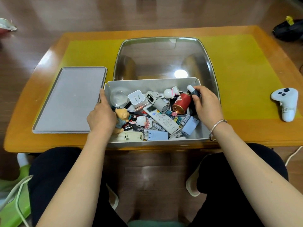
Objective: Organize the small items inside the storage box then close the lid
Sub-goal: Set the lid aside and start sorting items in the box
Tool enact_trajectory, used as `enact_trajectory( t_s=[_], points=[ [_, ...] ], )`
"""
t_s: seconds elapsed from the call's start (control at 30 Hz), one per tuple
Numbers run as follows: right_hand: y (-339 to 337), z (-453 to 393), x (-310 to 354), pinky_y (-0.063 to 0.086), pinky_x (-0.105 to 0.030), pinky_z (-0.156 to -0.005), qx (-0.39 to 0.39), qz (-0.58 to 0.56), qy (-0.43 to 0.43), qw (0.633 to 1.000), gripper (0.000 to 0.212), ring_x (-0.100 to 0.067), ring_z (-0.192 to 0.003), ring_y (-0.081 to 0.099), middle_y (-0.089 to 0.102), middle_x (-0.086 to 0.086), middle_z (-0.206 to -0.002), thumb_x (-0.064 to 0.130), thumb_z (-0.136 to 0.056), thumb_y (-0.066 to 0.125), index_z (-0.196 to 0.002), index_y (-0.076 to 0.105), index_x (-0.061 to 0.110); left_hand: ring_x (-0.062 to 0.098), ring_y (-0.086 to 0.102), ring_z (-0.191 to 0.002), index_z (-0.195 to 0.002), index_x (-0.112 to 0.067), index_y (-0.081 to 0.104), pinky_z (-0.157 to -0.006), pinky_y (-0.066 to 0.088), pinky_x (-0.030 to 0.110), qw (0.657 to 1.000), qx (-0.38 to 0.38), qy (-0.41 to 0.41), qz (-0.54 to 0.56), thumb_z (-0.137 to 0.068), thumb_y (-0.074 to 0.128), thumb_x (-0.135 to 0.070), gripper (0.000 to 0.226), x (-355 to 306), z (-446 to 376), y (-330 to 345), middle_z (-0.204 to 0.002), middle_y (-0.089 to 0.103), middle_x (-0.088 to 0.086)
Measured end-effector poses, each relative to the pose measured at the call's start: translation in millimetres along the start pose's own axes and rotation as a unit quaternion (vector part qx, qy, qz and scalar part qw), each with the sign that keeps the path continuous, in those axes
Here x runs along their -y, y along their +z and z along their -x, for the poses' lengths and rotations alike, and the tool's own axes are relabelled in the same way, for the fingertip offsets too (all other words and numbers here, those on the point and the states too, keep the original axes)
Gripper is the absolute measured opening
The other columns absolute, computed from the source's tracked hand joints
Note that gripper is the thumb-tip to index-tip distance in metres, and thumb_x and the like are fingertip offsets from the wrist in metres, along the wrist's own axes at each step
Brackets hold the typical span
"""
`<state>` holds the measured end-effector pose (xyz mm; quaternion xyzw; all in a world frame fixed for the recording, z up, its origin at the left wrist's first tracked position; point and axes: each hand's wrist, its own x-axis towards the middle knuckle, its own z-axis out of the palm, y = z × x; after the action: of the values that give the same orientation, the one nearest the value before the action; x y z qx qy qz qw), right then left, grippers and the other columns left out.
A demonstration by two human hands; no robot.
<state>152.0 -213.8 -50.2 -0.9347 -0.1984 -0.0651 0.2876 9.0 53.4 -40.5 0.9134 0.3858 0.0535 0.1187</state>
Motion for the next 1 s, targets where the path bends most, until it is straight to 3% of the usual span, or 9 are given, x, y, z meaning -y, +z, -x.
enact_trajectory(
  t_s=[0.1,0.2,0.3,0.4,0.47,0.63,0.73,0.87,1.0],
  points=[
    [1,-1,5,0.043,-0.03,-0.083,-0.014,-0.001,0.002,1.0,0.028,-0.022,-0.107,0.054,0.06,-0.002,-0.118,0.023,-0.096,0.048,-0.123,0.05,0.017,0.041,0.051,-0.112,-0.151,-0.02,0.011,-0.079,0.042,0.049,1.0,-0.004,-0.004,0.026,-0.089,0.049,-0.003,0.075,0,-2,0,-0.13,0.05,0.02],
    [-1,2,8,0.043,-0.033,-0.081,-0.047,0.01,0.01,0.999,0.03,-0.023,-0.108,0.051,0.059,-0.003,-0.119,0.024,-0.097,0.046,-0.125,0.049,0.014,0.039,0.024,-0.135,-0.148,-0.014,0.021,-0.104,0.026,0.054,0.997,-0.068,0.03,0.005,-0.087,0.053,-0.007,0.069,-11,-1,1,-0.151,0.025,0.018],
    [-3,2,8,0.04,-0.031,-0.082,-0.068,-0.009,0.013,0.998,0.03,-0.023,-0.108,0.049,0.058,-0.005,-0.119,0.023,-0.097,0.044,-0.125,0.049,0.011,0.035,0.023,-0.139,-0.143,-0.013,0.033,-0.109,0.022,0.051,0.975,-0.1,0.187,0.06,-0.091,0.055,-0.02,0.057,-49,10,4,-0.151,0.027,0.016],
    [-3,2,7,0.041,-0.031,-0.086,-0.075,-0.033,0.018,0.996,0.029,-0.023,-0.11,0.051,0.057,-0.006,-0.12,0.021,-0.097,0.042,-0.124,0.049,0.01,0.028,0.025,-0.139,-0.146,-0.022,0.032,-0.112,0.024,0.048,0.911,0.018,0.404,0.084,-0.092,0.054,-0.038,0.06,-102,26,20,-0.152,0.029,0.009],
    [-3,2,7,0.042,-0.034,-0.087,-0.079,-0.044,0.018,0.996,0.029,-0.024,-0.11,0.051,0.056,-0.008,-0.12,0.02,-0.098,0.041,-0.123,0.048,0.008,0.028,0.017,-0.143,-0.149,-0.029,0.024,-0.113,0.019,0.049,0.884,0.087,0.459,0.018,-0.091,0.051,-0.052,0.068,-128,29,34,-0.156,0.021,0.006],
    [-3,1,7,0.041,-0.035,-0.088,-0.079,-0.044,0.013,0.996,0.028,-0.026,-0.109,0.051,0.056,-0.01,-0.119,0.017,-0.097,0.042,-0.122,0.049,0.008,0.033,0.02,-0.14,-0.144,-0.033,0.032,-0.112,0.019,0.054,0.89,0.071,0.444,-0.072,-0.088,0.052,-0.058,0.065,-153,22,59,-0.151,0.027,0.011],
    [-3,1,7,0.04,-0.034,-0.086,-0.079,-0.039,0.011,0.996,0.027,-0.027,-0.108,0.05,0.055,-0.01,-0.118,0.017,-0.097,0.042,-0.121,0.049,0.008,0.035,0.034,-0.126,-0.133,-0.026,0.043,-0.101,0.032,0.051,0.909,0.029,0.41,-0.074,-0.088,0.058,-0.035,0.048,-160,33,59,-0.137,0.039,0.012],
    [-3,2,7,0.041,-0.034,-0.086,-0.075,-0.031,0.014,0.997,0.027,-0.026,-0.109,0.05,0.054,-0.009,-0.119,0.017,-0.097,0.041,-0.122,0.048,0.009,0.035,0.04,-0.108,-0.124,-0.015,0.044,-0.07,0.046,0.04,0.91,0.035,0.409,-0.056,-0.083,0.054,-0.003,0.044,-149,41,56,-0.131,0.038,0.014],
    [-4,2,8,0.041,-0.034,-0.087,-0.072,-0.027,0.009,0.997,0.027,-0.026,-0.11,0.05,0.054,-0.009,-0.12,0.018,-0.097,0.042,-0.122,0.048,0.009,0.032,0.042,-0.112,-0.123,-0.016,0.047,-0.078,0.05,0.039,0.905,0.047,0.423,0.027,-0.083,0.061,-0.003,0.044,-135,38,37,-0.136,0.036,0.011]
  ],
)
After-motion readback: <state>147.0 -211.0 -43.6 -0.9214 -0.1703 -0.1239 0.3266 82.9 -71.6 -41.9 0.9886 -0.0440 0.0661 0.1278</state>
